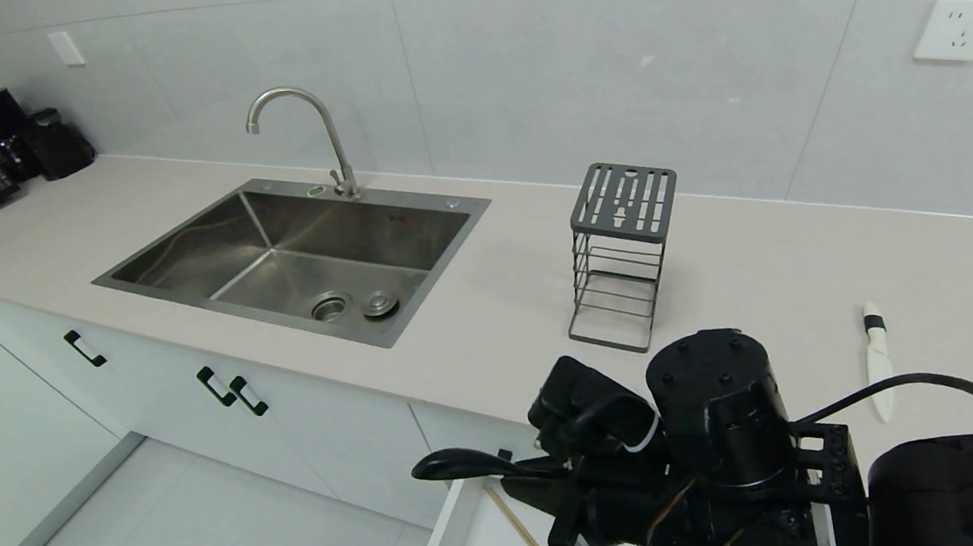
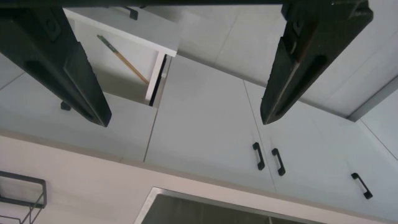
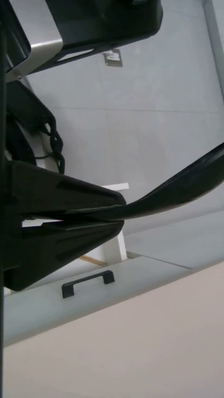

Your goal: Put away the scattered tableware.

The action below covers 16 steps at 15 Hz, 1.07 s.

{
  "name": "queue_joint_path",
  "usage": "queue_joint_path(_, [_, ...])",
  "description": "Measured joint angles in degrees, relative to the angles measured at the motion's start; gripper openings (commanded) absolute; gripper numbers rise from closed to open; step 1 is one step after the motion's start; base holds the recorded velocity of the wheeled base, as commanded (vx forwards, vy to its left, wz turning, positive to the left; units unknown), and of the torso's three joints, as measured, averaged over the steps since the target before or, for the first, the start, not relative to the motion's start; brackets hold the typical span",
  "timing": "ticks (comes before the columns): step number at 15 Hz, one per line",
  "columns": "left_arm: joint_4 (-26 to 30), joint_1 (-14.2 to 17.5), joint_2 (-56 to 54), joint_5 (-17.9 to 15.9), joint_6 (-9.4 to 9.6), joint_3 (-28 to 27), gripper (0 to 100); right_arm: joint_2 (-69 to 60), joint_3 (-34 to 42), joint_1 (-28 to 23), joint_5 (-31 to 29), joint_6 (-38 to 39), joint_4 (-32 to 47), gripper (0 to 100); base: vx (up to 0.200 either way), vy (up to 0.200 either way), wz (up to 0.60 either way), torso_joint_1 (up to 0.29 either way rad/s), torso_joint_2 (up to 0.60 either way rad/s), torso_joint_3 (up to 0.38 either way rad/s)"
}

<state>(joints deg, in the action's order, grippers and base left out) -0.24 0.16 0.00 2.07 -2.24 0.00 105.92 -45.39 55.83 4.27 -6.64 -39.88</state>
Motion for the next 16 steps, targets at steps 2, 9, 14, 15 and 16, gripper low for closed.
queue_joint_path(2, [0.0,0.0,0.0,0.02,-0.02,-0.02,100,0.11,0.21,0.3,0.07,-2.0,-0.02,0,0.0,0.0,0.0,-0.146,0.29,0.149])
queue_joint_path(9, [0.06,0.0,0.0,0.02,0.0,0.0,100,0.59,0.16,0.76,0.09,-2.71,0.05,0,0.0,0.0,0.0,-0.23,0.46,0.223])
queue_joint_path(14, [0.04,0.0,0.0,0.02,0.0,0.0,100,0.66,0.52,0.76,0.13,-2.66,0.0,0,0.0,0.0,0.0,-0.279,0.55,0.266])
queue_joint_path(15, [0.06,0.0,0.0,0.02,-0.02,0.0,100,0.66,0.52,0.76,0.11,-2.66,0.02,0,0.0,0.0,0.0,-0.261,0.52,0.256])
queue_joint_path(16, [0.04,0.0,0.0,0.02,0.0,0.0,100,0.66,0.55,0.76,0.16,-2.66,0.02,0,0.0,0.0,0.0,-0.261,0.52,0.246])
